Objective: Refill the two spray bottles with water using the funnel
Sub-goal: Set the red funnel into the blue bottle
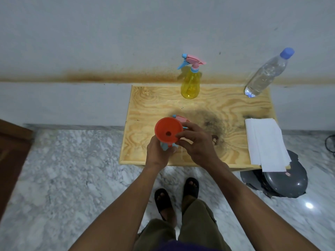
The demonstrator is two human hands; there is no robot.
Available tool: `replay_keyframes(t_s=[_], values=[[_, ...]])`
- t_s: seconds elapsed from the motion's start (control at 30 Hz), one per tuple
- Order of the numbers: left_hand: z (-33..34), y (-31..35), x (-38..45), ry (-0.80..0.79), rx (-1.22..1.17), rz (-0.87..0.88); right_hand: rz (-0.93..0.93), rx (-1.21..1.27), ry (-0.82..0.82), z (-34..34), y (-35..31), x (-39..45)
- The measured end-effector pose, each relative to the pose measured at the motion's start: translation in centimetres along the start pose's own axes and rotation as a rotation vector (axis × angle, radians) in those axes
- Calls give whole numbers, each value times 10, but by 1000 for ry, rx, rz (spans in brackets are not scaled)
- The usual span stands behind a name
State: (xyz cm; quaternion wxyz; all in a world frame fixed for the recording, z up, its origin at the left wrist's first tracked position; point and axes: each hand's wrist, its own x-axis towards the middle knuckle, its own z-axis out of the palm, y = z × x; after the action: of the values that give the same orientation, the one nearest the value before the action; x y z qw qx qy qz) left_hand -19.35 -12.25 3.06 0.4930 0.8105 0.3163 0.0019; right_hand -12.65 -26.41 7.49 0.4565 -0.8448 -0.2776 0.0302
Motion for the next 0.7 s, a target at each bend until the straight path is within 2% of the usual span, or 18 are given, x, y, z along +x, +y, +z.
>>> replay_keyframes(t_s=[0.27, 0.47, 0.7], values=[[0, 1, 0, 4, -12, -23, 33, 16, -10, -3, -3, 0], [0, 0, -2, -6, -51, -7, 63, 75, 45, -4, -10, -5], [2, -4, -2, 3, -63, -10, 237, 90, 88, -15, -14, -15]])
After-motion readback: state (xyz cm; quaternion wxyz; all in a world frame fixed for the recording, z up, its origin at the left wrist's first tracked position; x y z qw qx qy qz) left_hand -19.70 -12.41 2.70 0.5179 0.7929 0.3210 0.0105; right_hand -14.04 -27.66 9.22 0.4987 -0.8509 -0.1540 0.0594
